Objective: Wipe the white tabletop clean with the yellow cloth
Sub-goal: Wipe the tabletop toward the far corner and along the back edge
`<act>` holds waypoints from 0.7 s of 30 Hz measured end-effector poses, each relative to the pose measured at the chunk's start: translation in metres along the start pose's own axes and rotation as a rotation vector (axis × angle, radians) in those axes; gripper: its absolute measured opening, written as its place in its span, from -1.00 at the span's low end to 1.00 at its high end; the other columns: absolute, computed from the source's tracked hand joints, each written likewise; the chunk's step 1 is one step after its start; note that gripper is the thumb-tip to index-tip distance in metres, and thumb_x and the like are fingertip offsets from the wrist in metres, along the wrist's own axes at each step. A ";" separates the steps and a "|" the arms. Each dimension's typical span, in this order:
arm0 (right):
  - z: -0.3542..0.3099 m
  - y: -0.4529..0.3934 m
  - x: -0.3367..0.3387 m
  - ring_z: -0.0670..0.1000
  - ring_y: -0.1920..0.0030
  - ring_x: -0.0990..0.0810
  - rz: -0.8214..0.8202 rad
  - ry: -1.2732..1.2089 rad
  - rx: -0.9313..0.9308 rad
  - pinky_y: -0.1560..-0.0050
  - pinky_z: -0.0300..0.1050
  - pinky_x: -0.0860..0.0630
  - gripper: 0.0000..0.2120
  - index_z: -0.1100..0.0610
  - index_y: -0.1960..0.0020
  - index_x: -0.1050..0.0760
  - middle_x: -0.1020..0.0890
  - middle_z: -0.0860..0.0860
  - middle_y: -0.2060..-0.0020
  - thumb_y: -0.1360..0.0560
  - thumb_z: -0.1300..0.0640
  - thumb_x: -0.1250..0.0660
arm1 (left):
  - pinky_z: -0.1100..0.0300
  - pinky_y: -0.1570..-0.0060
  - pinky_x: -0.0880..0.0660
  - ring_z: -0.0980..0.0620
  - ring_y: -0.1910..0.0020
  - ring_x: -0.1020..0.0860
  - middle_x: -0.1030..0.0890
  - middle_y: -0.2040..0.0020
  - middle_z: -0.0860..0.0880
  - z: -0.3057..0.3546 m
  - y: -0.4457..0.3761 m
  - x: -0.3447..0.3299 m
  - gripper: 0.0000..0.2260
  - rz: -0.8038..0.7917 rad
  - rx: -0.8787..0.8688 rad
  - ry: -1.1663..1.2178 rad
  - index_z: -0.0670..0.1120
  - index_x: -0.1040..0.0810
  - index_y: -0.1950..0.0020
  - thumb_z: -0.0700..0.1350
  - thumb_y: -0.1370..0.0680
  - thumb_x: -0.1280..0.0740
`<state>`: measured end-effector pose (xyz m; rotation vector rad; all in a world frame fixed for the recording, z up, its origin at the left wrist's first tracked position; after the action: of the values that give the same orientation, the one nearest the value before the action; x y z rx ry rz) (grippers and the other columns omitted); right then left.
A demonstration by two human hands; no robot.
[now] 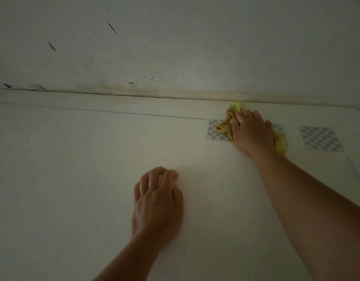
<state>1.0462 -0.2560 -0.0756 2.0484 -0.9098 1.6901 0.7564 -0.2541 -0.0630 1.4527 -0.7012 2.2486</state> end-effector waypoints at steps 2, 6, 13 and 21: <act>0.019 0.005 0.007 0.13 -0.45 -0.13 0.003 0.004 -0.002 -0.37 0.25 -0.09 -0.58 0.02 -0.39 -0.26 -0.27 0.02 -0.45 -0.60 -0.07 0.06 | 0.12 -0.22 -0.20 0.02 -0.16 -0.26 -0.38 -0.14 0.05 -0.002 -0.002 0.000 -0.76 -0.012 0.009 0.000 0.10 -0.37 -0.12 -0.01 -0.47 -0.08; 0.049 0.027 0.014 0.10 -0.46 -0.09 -0.058 0.028 0.040 -0.36 0.24 -0.10 -0.57 -0.04 -0.43 -0.21 -0.22 -0.03 -0.48 -0.60 -0.11 0.05 | 0.08 -0.25 -0.20 0.00 -0.18 -0.26 -0.37 -0.16 0.03 -0.002 -0.001 -0.001 -0.76 -0.021 0.023 0.006 0.08 -0.38 -0.12 -0.01 -0.49 -0.07; 0.039 0.112 0.026 0.03 -0.48 -0.08 -0.142 -0.046 0.272 -0.39 0.13 -0.10 -0.56 -0.09 -0.45 -0.17 -0.20 -0.07 -0.48 -0.59 -0.13 0.02 | -0.02 -0.25 -0.22 -0.10 -0.19 -0.29 -0.39 -0.19 -0.05 -0.001 -0.003 -0.001 -0.75 -0.028 0.018 0.004 0.05 -0.43 -0.14 -0.05 -0.49 -0.12; 0.021 0.245 0.040 -0.04 -0.48 -0.03 -0.222 -0.092 0.333 -0.40 0.10 -0.03 -0.40 -0.15 -0.44 -0.15 -0.18 -0.15 -0.48 -0.45 -0.25 0.18 | -0.06 -0.16 -0.29 -0.21 -0.13 -0.36 -0.46 -0.12 -0.16 0.013 0.004 0.005 -0.78 0.037 -0.107 -0.063 -0.05 -0.53 -0.03 -0.01 -0.52 -0.16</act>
<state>0.9046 -0.4605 -0.0762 2.3550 -0.4239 1.7274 0.7613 -0.2643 -0.0545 1.4750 -0.8614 2.1648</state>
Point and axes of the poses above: each hand's wrist, its own y-axis away from the middle knuckle, its own x-axis out of the back of the hand, z = x × y, the point moved 9 cm from there along -y, towards the middle knuckle
